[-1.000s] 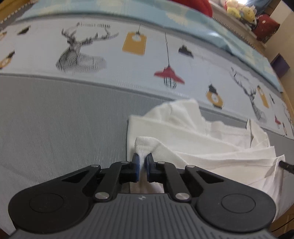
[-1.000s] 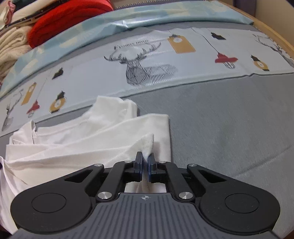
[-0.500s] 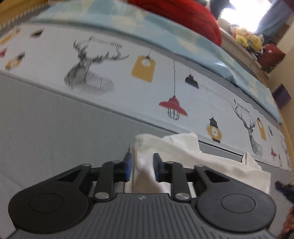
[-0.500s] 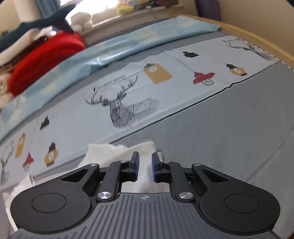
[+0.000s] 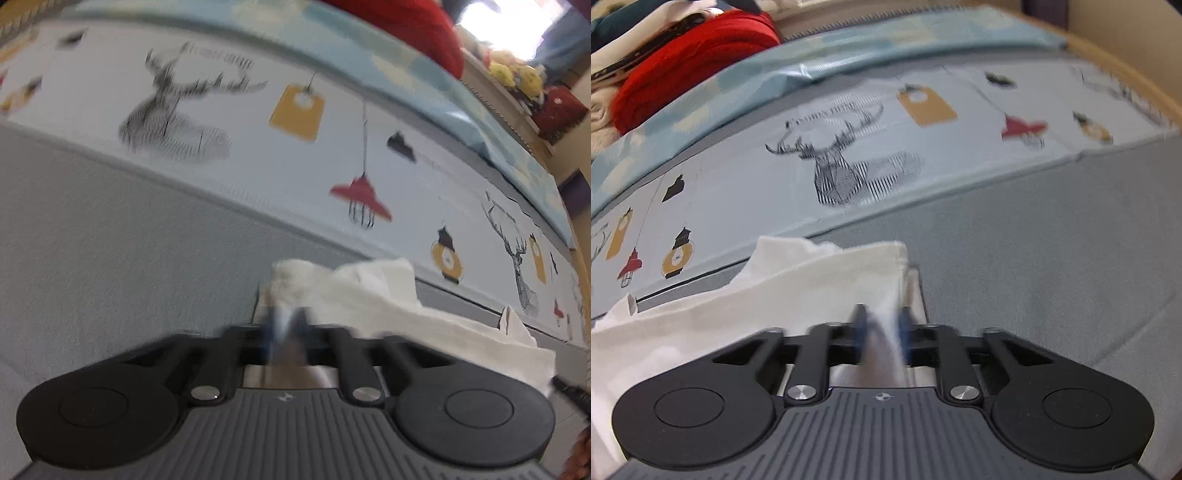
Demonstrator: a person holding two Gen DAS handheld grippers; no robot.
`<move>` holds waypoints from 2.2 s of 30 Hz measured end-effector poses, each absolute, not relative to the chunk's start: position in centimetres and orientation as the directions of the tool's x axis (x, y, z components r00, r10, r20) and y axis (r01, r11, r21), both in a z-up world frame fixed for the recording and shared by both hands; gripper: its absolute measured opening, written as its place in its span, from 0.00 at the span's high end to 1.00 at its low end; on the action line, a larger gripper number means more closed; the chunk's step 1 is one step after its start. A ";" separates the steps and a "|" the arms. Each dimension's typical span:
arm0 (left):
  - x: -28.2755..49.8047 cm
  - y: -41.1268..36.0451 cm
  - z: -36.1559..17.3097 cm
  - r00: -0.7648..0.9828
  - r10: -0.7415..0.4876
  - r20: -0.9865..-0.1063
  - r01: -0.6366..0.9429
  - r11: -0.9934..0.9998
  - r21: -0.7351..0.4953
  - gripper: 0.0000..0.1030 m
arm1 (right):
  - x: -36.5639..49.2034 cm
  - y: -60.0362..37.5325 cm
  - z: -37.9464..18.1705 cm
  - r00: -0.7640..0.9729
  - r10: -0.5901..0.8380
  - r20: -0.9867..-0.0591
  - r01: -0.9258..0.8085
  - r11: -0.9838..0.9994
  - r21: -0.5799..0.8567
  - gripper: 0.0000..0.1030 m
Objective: Fold small clothes
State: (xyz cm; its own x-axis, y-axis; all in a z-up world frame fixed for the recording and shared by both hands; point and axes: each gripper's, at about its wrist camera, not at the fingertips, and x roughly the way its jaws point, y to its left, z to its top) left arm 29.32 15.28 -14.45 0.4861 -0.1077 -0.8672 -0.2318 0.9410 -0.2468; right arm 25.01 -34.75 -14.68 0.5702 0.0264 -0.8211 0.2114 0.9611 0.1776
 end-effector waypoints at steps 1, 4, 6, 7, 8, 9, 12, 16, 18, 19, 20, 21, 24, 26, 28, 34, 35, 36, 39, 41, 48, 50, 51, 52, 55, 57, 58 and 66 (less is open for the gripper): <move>29.2 15.1 -13.6 0.532 -0.080 -0.843 -0.220 0.948 -0.229 0.96 | 24.9 -34.7 -14.2 0.595 0.011 -0.804 0.212 0.962 0.170 0.98; 29.0 14.9 -11.7 0.637 -0.046 -0.769 -0.211 0.950 -0.231 0.96 | 24.3 -35.2 -12.1 0.711 -0.023 -0.702 0.239 0.948 0.211 1.00; 29.1 14.4 -11.3 0.661 -0.002 -0.750 -0.214 0.958 -0.192 0.95 | 24.1 -35.3 -11.3 0.755 -0.047 -0.654 0.255 0.940 0.227 1.00; 29.3 14.4 -11.4 0.656 0.001 -0.755 -0.221 0.956 -0.191 0.94 | 24.1 -35.3 -11.2 0.765 -0.063 -0.641 0.266 0.937 0.225 1.00; 29.5 14.5 -11.7 0.639 -0.006 -0.769 -0.234 0.951 -0.202 0.94 | 24.2 -35.4 -11.2 0.770 -0.070 -0.635 0.272 0.935 0.227 1.00; 29.7 14.7 -12.0 0.614 -0.017 -0.789 -0.251 0.944 -0.215 0.92 | 24.4 -35.3 -11.3 0.769 -0.079 -0.635 0.282 0.932 0.225 1.00; 29.4 15.5 -12.4 0.570 -0.051 -0.820 -0.270 0.931 -0.246 0.91 | 25.0 -35.2 -11.8 0.735 -0.102 -0.670 0.312 0.928 0.201 0.96; 28.1 16.2 -12.0 0.524 -0.115 -0.844 -0.227 0.936 -0.268 0.77 | 24.6 -35.2 -11.7 0.697 -0.020 -0.717 0.266 0.936 0.232 0.93; 27.0 16.5 -12.1 0.487 -0.147 -0.861 -0.214 0.936 -0.281 0.72 | 24.0 -34.8 -11.7 0.659 0.019 -0.752 0.228 0.947 0.225 0.86; 26.3 16.7 -12.2 0.464 -0.162 -0.871 -0.211 0.934 -0.287 0.72 | 23.6 -34.8 -11.9 0.629 0.040 -0.776 0.212 0.952 0.220 0.81; 25.5 16.9 -12.3 0.446 -0.178 -0.877 -0.208 0.932 -0.295 0.71 | 23.0 -34.7 -12.1 0.595 0.059 -0.801 0.196 0.957 0.216 0.81; 24.7 17.1 -12.5 0.424 -0.192 -0.885 -0.206 0.931 -0.300 0.72 | 22.3 -34.6 -12.2 0.569 0.073 -0.819 0.182 0.960 0.212 0.81; 22.3 17.3 -13.1 0.331 -0.236 -0.914 -0.215 0.924 -0.317 0.72 | 19.9 -34.7 -12.3 0.518 0.094 -0.850 0.142 0.971 0.194 0.80; 20.5 17.3 -12.7 0.298 -0.251 -0.921 -0.201 0.927 -0.317 0.72 | 18.0 -35.1 -12.1 0.504 0.105 -0.857 0.133 0.971 0.198 0.80; 18.7 17.1 -11.7 0.315 -0.252 -0.915 -0.173 0.933 -0.317 0.71 | 16.4 -35.6 -11.8 0.491 0.122 -0.862 0.124 0.970 0.208 0.80; 16.3 17.3 -11.9 0.338 -0.236 -0.911 -0.189 0.931 -0.311 0.71 | 12.5 -37.1 -10.6 0.513 0.134 -0.848 0.159 0.956 0.247 0.76; 16.2 17.4 -12.2 0.329 -0.228 -0.917 -0.201 0.931 -0.304 0.71 | 12.3 -37.2 -10.6 0.519 0.138 -0.843 0.172 0.950 0.261 0.76; 16.2 17.4 -12.4 0.319 -0.227 -0.920 -0.212 0.929 -0.303 0.71 | 12.2 -37.1 -10.6 0.525 0.133 -0.841 0.176 0.949 0.260 0.76; 16.3 17.3 -12.4 0.319 -0.240 -0.917 -0.207 0.926 -0.314 0.71 | 12.3 -36.3 -11.0 0.516 0.097 -0.851 0.177 0.960 0.216 0.76; 16.3 17.0 -12.4 0.316 -0.245 -0.916 -0.189 0.930 -0.314 0.71 | 12.6 -35.8 -11.4 0.497 0.101 -0.862 0.170 0.963 0.211 0.76; 16.3 15.5 -13.5 0.260 -0.230 -0.938 -0.104 0.959 -0.264 0.71 | 13.4 -35.5 -13.1 0.437 0.104 -0.893 0.163 0.968 0.193 0.76; 16.2 15.4 -13.8 0.253 -0.226 -0.941 -0.088 0.963 -0.255 0.72 | 13.3 -35.3 -13.3 0.427 0.111 -0.897 0.148 0.971 0.190 0.76; 16.2 15.4 -13.9 0.248 -0.226 -0.942 -0.082 0.964 -0.253 0.72 | 13.3 -35.3 -13.4 0.424 0.117 -0.898 0.136 0.972 0.191 0.76; 16.2 15.3 -14.0 0.243 -0.225 -0.944 -0.077 0.965 -0.250 0.73 | 13.2 -35.2 -13.5 0.419 0.126 -0.899 0.123 0.973 0.194 0.79; 16.3 15.3 -14.1 0.243 -0.233 -0.941 -0.056 0.966 -0.254 0.99 | 13.1 -34.8 -13.5 0.416 0.143 -0.898 0.084 0.977 0.194 0.97; 16.3 15.6 -13.3 0.284 -0.242 -0.928 -0.054 0.962 -0.268 1.00 | 12.8 -35.0 -12.7 0.456 0.137 -0.879 0.075 0.979 0.191 0.98; 16.1 16.3 -12.7 0.322 -0.271 -0.907 -0.065 0.949 -0.307 1.00 | 12.6 -35.4 -12.1 0.493 0.134 -0.860 0.085 0.976 0.201 0.98; 16.0 17.8 -15.0 0.197 -0.238 -0.951 -0.126 0.956 -0.265 1.00 | 12.1 -37.7 -13.5 0.388 0.066 -0.919 0.179 0.973 0.146 1.00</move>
